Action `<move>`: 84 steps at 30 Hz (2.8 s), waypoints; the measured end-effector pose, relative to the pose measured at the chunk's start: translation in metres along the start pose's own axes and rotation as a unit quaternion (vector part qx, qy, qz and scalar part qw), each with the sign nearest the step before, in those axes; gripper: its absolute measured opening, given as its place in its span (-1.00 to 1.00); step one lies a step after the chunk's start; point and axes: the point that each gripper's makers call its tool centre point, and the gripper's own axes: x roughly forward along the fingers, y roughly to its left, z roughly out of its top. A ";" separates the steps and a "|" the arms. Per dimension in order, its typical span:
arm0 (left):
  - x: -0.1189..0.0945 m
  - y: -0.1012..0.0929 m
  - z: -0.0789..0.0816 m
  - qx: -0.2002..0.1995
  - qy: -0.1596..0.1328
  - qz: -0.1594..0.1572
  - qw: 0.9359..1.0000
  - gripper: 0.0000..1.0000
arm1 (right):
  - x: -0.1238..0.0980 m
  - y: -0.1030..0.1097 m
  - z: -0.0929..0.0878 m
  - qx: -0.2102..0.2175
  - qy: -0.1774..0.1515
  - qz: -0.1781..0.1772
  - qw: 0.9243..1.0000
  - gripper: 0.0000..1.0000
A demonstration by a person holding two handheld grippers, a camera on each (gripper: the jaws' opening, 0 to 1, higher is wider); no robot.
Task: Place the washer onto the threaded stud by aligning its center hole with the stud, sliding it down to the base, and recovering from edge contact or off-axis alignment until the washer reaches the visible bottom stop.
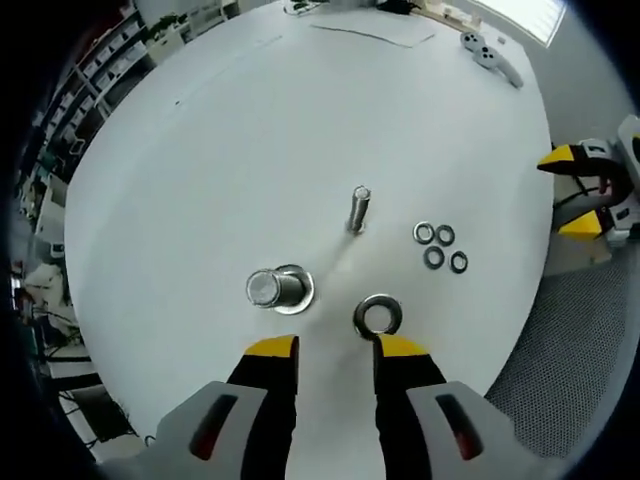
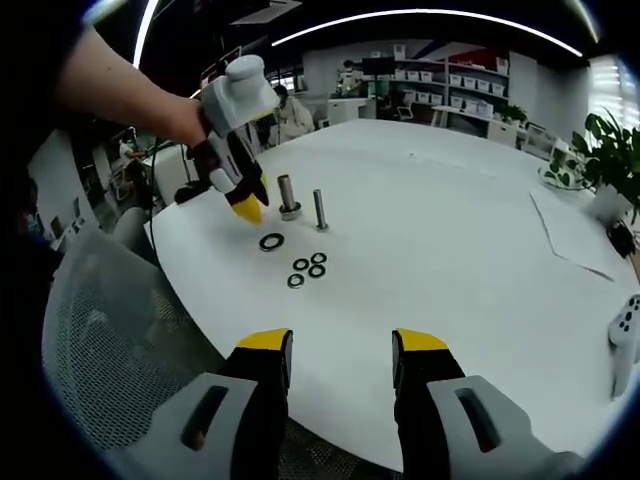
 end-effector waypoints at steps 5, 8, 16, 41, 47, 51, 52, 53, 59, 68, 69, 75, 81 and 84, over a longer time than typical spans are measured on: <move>0.001 -0.005 0.005 -0.008 -0.007 -0.008 1.000 -0.45 | 0.000 0.000 0.000 -0.001 0.000 0.000 1.000 -0.15; 0.004 -0.011 0.005 -0.005 -0.001 -0.014 1.000 -0.45 | 0.000 0.000 0.001 0.000 -0.001 -0.001 1.000 -0.15; 0.016 -0.024 0.006 0.010 0.009 -0.021 1.000 -0.43 | -0.001 -0.001 0.002 0.000 -0.004 -0.003 1.000 -0.15; 0.023 -0.023 0.010 0.053 0.012 -0.018 0.998 -0.58 | 0.000 -0.001 0.000 -0.005 0.001 -0.004 1.000 -0.15; 0.024 -0.016 -0.001 0.055 0.018 -0.020 0.998 -0.58 | 0.000 0.000 0.000 -0.005 0.000 -0.003 1.000 -0.15; 0.021 -0.010 -0.012 0.063 0.027 -0.022 0.997 -0.58 | 0.000 -0.001 0.002 -0.003 -0.004 -0.004 1.000 -0.15; 0.021 -0.009 -0.013 0.063 0.028 -0.022 0.997 -0.58 | 0.000 -0.001 0.002 -0.002 -0.004 -0.004 1.000 -0.15; 0.021 -0.009 -0.014 0.064 0.030 -0.021 0.997 -0.58 | 0.000 -0.001 0.001 -0.002 -0.003 -0.004 1.000 -0.15; 0.020 -0.009 -0.016 0.084 0.030 -0.023 0.996 -0.57 | 0.000 -0.001 0.001 -0.002 -0.001 -0.002 1.000 -0.15; 0.020 -0.010 -0.018 0.093 0.042 -0.024 0.995 -0.54 | 0.000 -0.001 0.001 -0.002 -0.002 -0.004 1.000 -0.15; 0.020 -0.010 -0.018 0.093 0.044 -0.022 0.994 -0.54 | 0.000 -0.001 0.001 -0.002 -0.002 -0.004 1.000 -0.15; 0.020 -0.008 -0.019 0.083 0.041 -0.020 0.996 -0.57 | 0.001 -0.001 0.000 -0.003 0.001 -0.005 1.000 -0.15; 0.020 -0.008 -0.019 0.067 0.050 -0.016 0.996 -0.59 | 0.000 -0.002 0.000 -0.003 0.002 -0.008 1.000 -0.15; 0.021 -0.007 -0.019 0.062 0.047 -0.016 0.997 -0.60 | 0.001 -0.003 -0.001 -0.002 0.004 -0.009 1.000 -0.16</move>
